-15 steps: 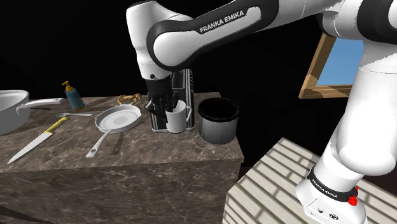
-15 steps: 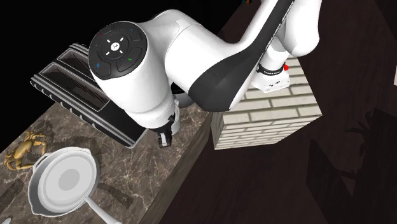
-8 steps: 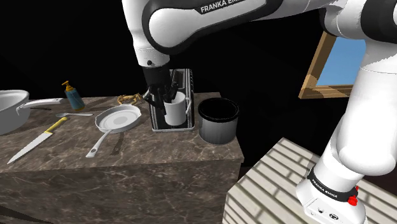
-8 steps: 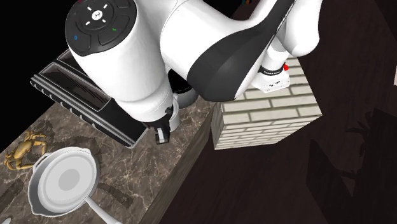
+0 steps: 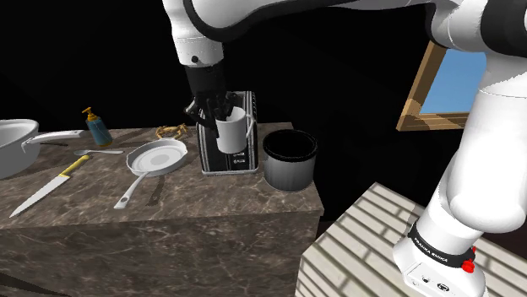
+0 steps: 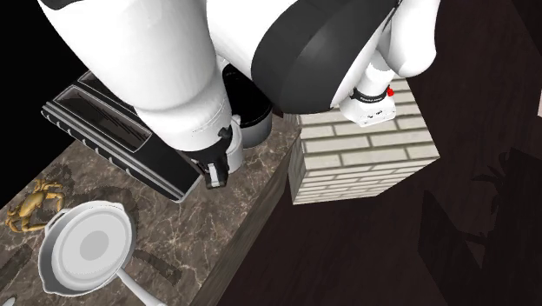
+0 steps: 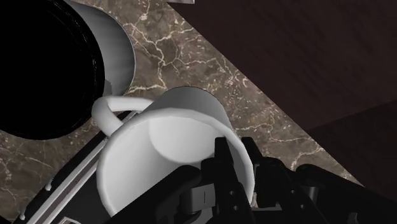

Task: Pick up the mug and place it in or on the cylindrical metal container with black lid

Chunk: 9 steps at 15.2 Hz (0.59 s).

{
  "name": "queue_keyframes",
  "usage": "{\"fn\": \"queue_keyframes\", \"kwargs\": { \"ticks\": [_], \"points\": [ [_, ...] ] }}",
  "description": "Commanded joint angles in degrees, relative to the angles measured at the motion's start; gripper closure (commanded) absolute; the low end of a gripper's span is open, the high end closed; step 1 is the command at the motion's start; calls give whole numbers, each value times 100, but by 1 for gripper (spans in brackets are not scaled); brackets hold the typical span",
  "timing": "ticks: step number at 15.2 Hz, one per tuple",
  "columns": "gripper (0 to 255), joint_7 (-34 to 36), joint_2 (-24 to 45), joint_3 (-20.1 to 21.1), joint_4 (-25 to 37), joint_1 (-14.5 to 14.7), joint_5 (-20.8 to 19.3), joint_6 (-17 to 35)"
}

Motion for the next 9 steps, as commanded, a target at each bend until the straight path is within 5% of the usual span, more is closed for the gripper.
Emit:
{"fn": "queue_keyframes", "kwargs": {
  "ticks": [1,3,9],
  "points": [
    [255,9,51,7,201,23,-25,-160],
    [255,7,75,12,380,38,-36,-318],
    [255,-934,-1154,-345,-869,-535,547,-82]
  ]
}}
